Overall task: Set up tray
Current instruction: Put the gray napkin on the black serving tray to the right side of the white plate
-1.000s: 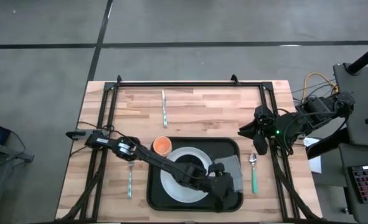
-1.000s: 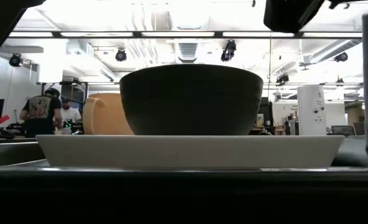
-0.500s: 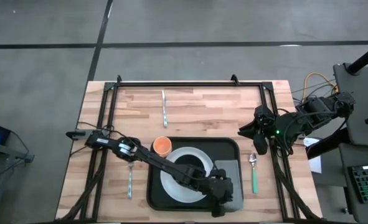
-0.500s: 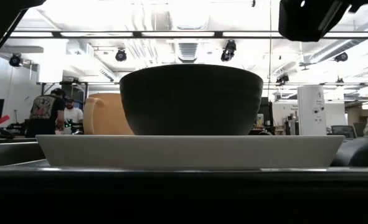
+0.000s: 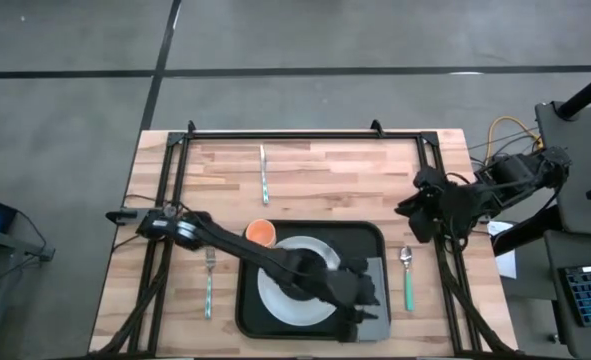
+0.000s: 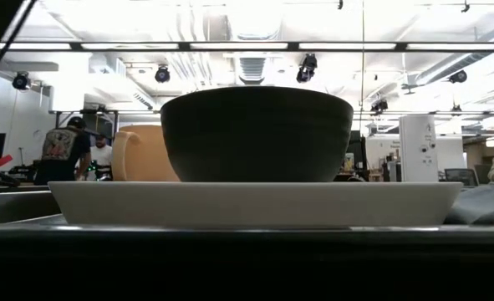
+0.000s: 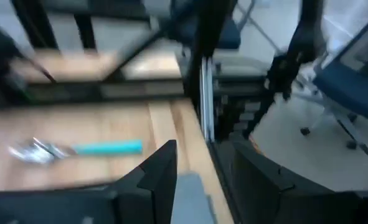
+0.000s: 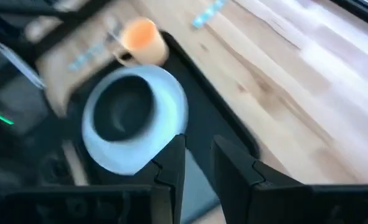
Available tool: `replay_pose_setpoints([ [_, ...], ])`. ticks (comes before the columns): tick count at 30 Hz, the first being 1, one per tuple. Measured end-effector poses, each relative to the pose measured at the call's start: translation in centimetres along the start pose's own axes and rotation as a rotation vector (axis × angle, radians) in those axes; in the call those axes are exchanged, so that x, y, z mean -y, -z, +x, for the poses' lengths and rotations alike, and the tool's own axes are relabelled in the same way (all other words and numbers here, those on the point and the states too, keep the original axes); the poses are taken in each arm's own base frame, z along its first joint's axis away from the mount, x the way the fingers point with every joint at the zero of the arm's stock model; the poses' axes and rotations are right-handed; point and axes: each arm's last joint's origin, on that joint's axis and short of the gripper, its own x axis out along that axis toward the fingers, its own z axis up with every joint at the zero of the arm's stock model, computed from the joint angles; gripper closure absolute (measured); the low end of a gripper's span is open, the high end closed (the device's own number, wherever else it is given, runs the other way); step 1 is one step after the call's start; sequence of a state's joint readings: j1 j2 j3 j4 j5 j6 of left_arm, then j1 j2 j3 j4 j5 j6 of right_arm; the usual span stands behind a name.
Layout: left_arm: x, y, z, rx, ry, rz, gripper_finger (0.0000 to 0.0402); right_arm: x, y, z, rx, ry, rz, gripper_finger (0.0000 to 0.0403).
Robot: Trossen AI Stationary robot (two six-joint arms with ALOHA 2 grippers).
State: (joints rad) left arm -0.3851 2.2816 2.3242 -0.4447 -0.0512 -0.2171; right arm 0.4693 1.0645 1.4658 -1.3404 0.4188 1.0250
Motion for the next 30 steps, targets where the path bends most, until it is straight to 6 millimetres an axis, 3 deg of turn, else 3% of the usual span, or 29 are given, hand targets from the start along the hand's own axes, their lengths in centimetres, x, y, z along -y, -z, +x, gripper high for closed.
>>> replay_pose_setpoints([
  [3,-0.1,-2.2,-4.4,-0.010,-0.102,0.060,0.0274,-0.2,0.7,0.2,-0.050,-0.012,-0.033,0.0335],
  [6,-0.9,-2.4,-7.8,-0.086,-0.230,0.084,0.0274,-0.9,1.3,1.5,-0.114,-0.018,-0.078,0.0335],
  [12,-2.8,-2.8,-16.5,-0.044,-0.389,0.046,0.0274,-2.6,3.8,6.4,-0.231,-0.092,-0.190,0.0335],
  [17,-4.5,1.1,-22.1,-0.030,-0.438,-0.076,0.0273,-2.2,6.3,10.6,-0.248,-0.093,-0.198,0.0335],
  [22,-5.2,4.5,-28.5,0.131,-0.419,-0.183,0.0273,-0.5,8.8,14.7,-0.275,-0.046,-0.129,0.0338],
  [27,-5.7,7.3,-31.8,0.232,-0.379,-0.246,0.0273,-0.4,9.6,17.8,-0.259,-0.080,-0.066,0.0375],
  [30,-5.8,7.8,-33.5,0.276,-0.366,-0.260,0.0273,-0.7,9.9,19.5,-0.272,-0.071,-0.052,0.0392],
])
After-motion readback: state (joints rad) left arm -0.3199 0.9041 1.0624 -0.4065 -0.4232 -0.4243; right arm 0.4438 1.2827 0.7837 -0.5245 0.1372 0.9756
